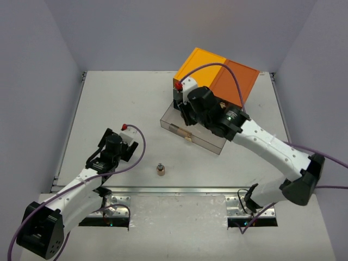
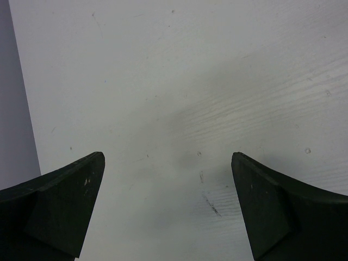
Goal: Organize the makeup
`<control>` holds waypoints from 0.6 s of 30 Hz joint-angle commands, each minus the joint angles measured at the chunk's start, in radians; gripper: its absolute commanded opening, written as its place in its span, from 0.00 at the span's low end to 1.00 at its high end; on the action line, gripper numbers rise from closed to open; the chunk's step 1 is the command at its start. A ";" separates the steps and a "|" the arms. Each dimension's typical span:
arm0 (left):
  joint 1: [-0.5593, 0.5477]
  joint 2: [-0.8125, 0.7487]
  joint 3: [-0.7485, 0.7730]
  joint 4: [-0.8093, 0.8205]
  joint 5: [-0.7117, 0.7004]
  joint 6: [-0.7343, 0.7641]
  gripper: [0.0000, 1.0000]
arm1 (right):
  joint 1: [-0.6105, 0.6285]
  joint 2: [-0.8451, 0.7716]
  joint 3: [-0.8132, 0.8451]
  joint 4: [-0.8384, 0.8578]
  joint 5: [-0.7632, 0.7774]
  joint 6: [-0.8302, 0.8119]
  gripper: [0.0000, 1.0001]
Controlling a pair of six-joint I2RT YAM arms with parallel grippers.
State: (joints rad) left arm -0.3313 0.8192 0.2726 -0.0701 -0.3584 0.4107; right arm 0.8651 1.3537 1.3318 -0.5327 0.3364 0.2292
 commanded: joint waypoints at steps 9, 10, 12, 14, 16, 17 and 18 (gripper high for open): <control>0.015 0.011 0.010 0.052 0.003 -0.007 1.00 | -0.098 0.573 0.347 -0.595 0.271 -0.196 0.01; 0.015 0.011 0.010 0.052 0.003 -0.007 1.00 | -0.101 0.586 0.346 -0.599 0.289 -0.194 0.01; 0.015 0.008 0.008 0.052 0.004 -0.007 1.00 | -0.117 0.616 0.337 -0.602 0.289 -0.192 0.01; 0.015 0.009 0.009 0.052 0.005 -0.007 1.00 | -0.131 0.642 0.326 -0.602 0.281 -0.199 0.03; 0.015 0.010 0.010 0.051 0.006 -0.007 1.00 | -0.145 0.670 0.318 -0.602 0.268 -0.207 0.08; 0.015 0.012 0.010 0.050 0.006 -0.007 1.00 | -0.151 0.686 0.316 -0.601 0.258 -0.213 0.12; 0.015 0.013 0.010 0.051 0.006 -0.007 1.00 | -0.156 0.705 0.319 -0.601 0.240 -0.217 0.17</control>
State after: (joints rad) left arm -0.3313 0.8314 0.2726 -0.0685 -0.3571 0.4107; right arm 0.7392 2.0310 1.6108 -1.1014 0.5540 0.0387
